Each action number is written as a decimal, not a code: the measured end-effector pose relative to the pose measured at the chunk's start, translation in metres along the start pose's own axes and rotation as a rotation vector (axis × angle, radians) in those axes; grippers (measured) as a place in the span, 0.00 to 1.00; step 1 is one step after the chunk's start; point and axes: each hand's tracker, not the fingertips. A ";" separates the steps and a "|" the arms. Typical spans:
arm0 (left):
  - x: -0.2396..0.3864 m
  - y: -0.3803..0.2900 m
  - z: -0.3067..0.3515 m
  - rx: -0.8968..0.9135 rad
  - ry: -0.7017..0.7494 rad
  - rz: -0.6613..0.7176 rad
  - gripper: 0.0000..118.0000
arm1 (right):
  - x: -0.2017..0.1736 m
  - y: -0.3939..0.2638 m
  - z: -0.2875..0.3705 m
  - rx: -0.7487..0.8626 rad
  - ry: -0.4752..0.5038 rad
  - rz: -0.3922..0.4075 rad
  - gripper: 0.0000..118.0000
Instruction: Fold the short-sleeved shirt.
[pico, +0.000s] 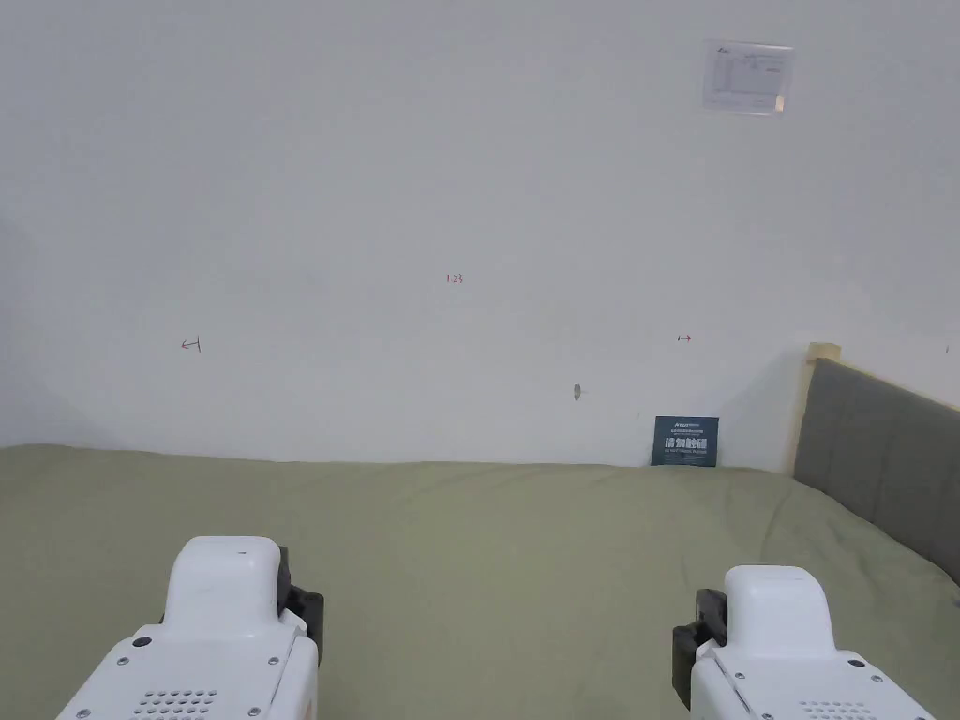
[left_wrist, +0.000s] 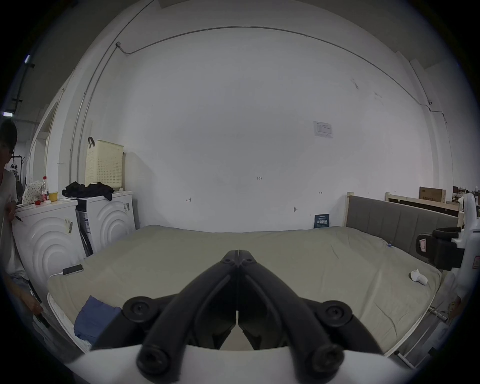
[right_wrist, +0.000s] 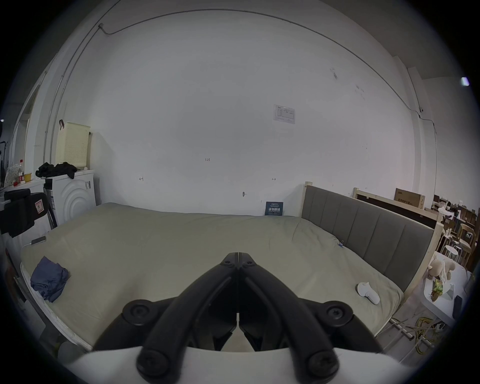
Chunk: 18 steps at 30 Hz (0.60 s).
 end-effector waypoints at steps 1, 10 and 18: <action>0.000 0.000 0.000 -0.002 0.003 0.007 0.00 | 0.001 0.000 0.001 0.002 0.001 -0.002 0.01; 0.000 0.002 0.004 0.011 0.002 0.011 0.00 | 0.001 0.003 0.006 0.053 0.011 -0.029 0.01; 0.001 -0.004 0.002 -0.007 -0.004 0.005 0.00 | -0.002 -0.001 0.003 0.052 0.023 -0.027 0.01</action>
